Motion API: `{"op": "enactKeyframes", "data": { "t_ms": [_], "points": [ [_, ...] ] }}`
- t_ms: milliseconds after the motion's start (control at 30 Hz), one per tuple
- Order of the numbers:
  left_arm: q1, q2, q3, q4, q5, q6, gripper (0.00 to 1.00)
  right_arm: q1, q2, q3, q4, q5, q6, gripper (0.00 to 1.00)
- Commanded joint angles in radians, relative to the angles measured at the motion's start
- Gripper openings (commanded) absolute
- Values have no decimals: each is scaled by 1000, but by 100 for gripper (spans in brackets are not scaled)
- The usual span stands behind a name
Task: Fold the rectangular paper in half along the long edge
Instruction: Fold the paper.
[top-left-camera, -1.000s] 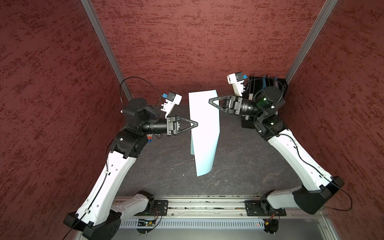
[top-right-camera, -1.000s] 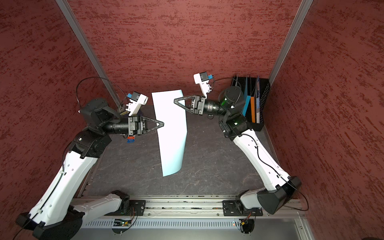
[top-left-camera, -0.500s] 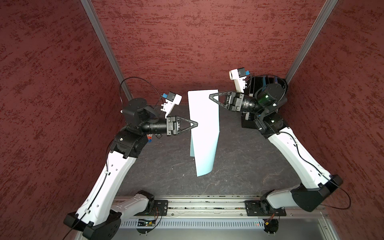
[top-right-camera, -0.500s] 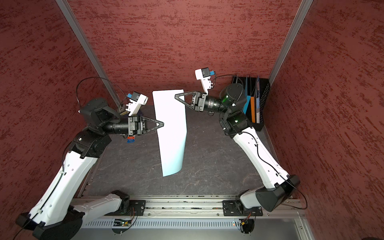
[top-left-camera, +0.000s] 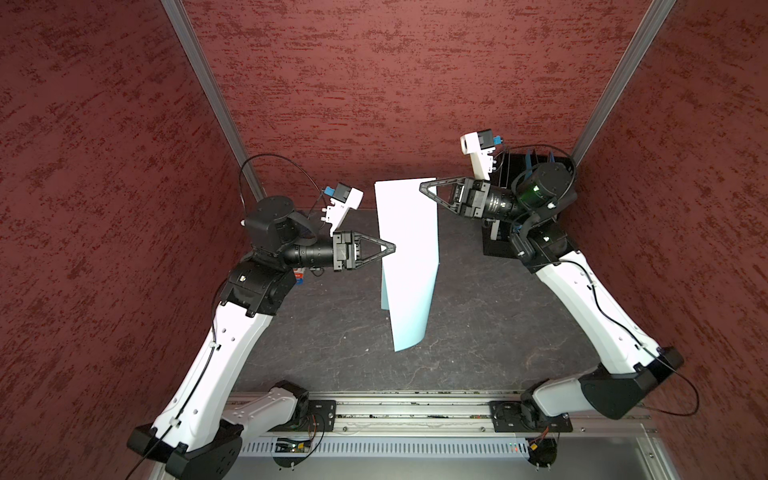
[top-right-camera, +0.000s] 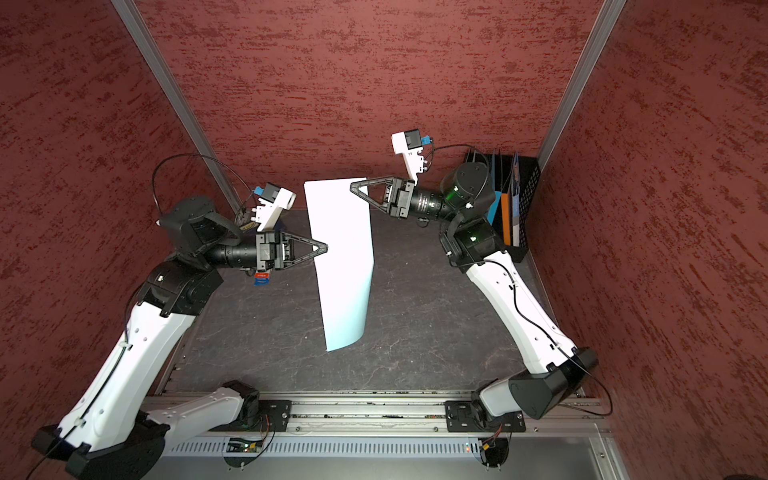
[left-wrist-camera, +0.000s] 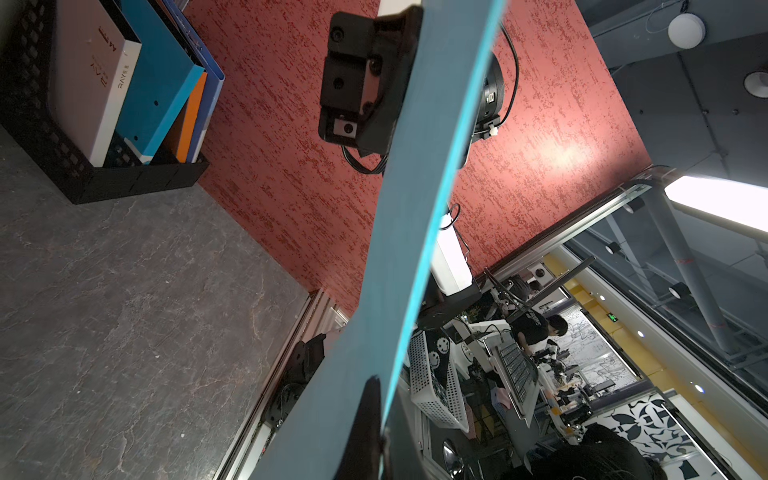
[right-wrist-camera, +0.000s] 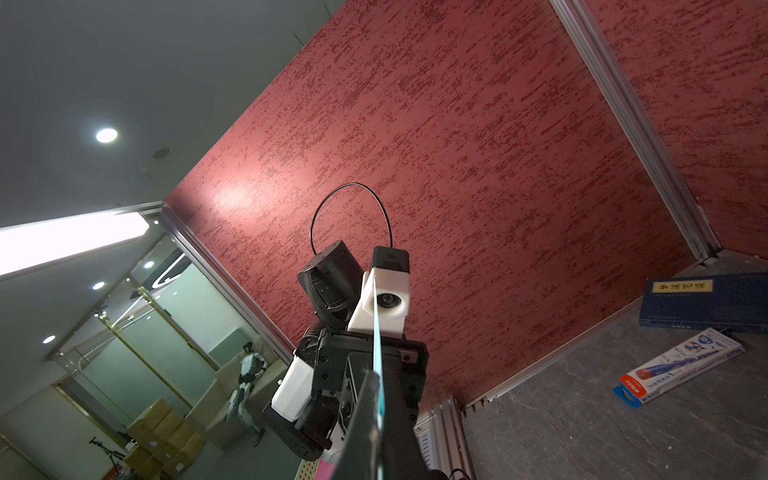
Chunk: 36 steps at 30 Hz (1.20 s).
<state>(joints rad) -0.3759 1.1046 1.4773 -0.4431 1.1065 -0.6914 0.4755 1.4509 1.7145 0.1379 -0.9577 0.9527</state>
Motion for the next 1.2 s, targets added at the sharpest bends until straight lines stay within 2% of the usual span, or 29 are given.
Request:
{"op": "enactKeyframes", "data": {
  "t_ms": [0,33,67,233,267,300,333,400,867,1167],
  "points": [
    [3,-17,-5,2,15,6,0,-9,0,43,27,7,1,19],
    [3,-18,-5,3,15,5,0,-9,25,42,38,1,3,4],
    [3,-17,-4,5,15,4,0,-11,24,40,48,1,7,0],
    [3,-18,-2,8,15,3,0,-11,11,29,58,1,8,0],
    [3,-18,0,7,13,1,0,-11,11,24,49,0,9,4],
    [3,-18,3,7,12,2,0,-11,11,17,38,0,6,21],
    [5,-19,7,7,9,1,0,-11,11,4,32,1,3,30],
    [9,-19,19,10,2,1,0,-11,-33,-35,34,5,6,38],
    [24,37,103,105,-14,-39,0,-8,-184,-308,102,9,85,42],
    [23,54,103,104,-10,-37,0,0,-193,-310,128,-1,120,42]
  ]
}}
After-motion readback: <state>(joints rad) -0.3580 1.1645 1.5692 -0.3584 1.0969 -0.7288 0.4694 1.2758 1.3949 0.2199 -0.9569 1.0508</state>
